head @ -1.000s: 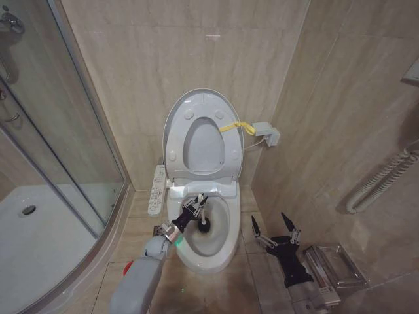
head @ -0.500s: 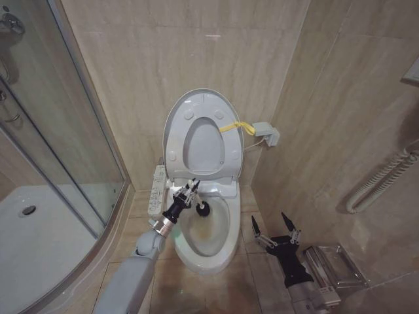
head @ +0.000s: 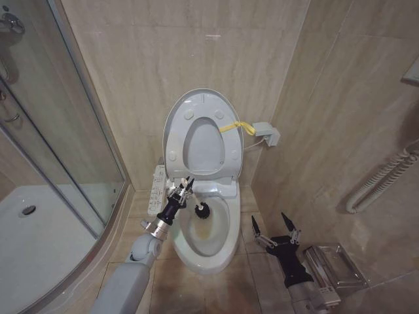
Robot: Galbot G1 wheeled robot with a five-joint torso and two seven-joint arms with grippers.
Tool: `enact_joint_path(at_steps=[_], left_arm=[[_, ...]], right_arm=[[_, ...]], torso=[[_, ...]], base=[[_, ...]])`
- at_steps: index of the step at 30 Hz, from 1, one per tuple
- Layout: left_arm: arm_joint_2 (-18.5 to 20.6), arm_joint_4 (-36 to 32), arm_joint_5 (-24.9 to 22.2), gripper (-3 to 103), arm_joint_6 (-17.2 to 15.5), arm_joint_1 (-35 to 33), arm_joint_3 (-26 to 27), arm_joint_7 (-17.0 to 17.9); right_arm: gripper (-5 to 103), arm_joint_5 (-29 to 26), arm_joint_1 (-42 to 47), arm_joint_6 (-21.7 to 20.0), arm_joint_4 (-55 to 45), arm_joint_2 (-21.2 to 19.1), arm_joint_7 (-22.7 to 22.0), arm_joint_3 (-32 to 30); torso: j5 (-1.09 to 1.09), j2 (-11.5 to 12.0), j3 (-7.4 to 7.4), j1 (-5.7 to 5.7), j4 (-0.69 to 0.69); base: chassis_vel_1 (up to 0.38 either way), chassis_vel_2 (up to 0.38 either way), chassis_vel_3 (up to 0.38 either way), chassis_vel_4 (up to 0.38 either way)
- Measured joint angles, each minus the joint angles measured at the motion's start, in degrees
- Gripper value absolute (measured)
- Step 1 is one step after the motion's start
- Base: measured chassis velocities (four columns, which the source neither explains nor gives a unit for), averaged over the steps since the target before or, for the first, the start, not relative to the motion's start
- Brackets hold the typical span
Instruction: Open the toilet lid, clean the toilet bowl with a toilet brush, close the toilet lid, and flush.
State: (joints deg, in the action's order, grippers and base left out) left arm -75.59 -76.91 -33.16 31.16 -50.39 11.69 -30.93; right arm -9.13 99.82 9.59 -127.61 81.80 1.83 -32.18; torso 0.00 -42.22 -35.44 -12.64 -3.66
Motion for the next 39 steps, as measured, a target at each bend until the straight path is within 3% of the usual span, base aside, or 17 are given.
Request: enact_joint_path(at_steps=[8, 22, 28, 31, 39], left_arm=[[-0.85, 1.85, 0.75, 22, 0.48, 1.21, -0.34, -0.39], [4.55, -11.36, -2.75, 22, -1.44, -4.99, 1.74, -0.23], [7.68, -21.09, -2.88, 22, -1.46, -13.01, 4.50, -0.10], [9.11, -30.03, -1.93, 22, -1.55, -19.78, 7.53, 1.11], [6.29, -40.77, 5.68, 22, -2.03, -31.36, 17.80, 4.99]], right_arm=[[100, 0.00, 0.00, 0.00, 0.00, 0.00, 0.00, 0.00], [100, 0.00, 0.00, 0.00, 0.00, 0.00, 0.00, 0.00], [100, 0.00, 0.00, 0.00, 0.00, 0.00, 0.01, 0.00], [100, 0.00, 0.00, 0.00, 0.00, 0.00, 0.00, 0.00], [100, 0.00, 0.00, 0.00, 0.00, 0.00, 0.00, 0.00]], torso=[[0.00, 0.00, 0.00, 0.00, -0.02], [-0.01, 0.00, 0.00, 0.00, 0.00], [-0.01, 0.00, 0.00, 0.00, 0.00], [-0.01, 0.00, 0.01, 0.01, -0.02], [0.00, 0.00, 0.01, 0.01, -0.01]], base=[[0.000, 0.000, 0.000, 0.000], [0.000, 0.000, 0.000, 0.000], [0.000, 0.000, 0.000, 0.000], [0.000, 0.000, 0.000, 0.000], [0.000, 0.000, 0.000, 0.000]])
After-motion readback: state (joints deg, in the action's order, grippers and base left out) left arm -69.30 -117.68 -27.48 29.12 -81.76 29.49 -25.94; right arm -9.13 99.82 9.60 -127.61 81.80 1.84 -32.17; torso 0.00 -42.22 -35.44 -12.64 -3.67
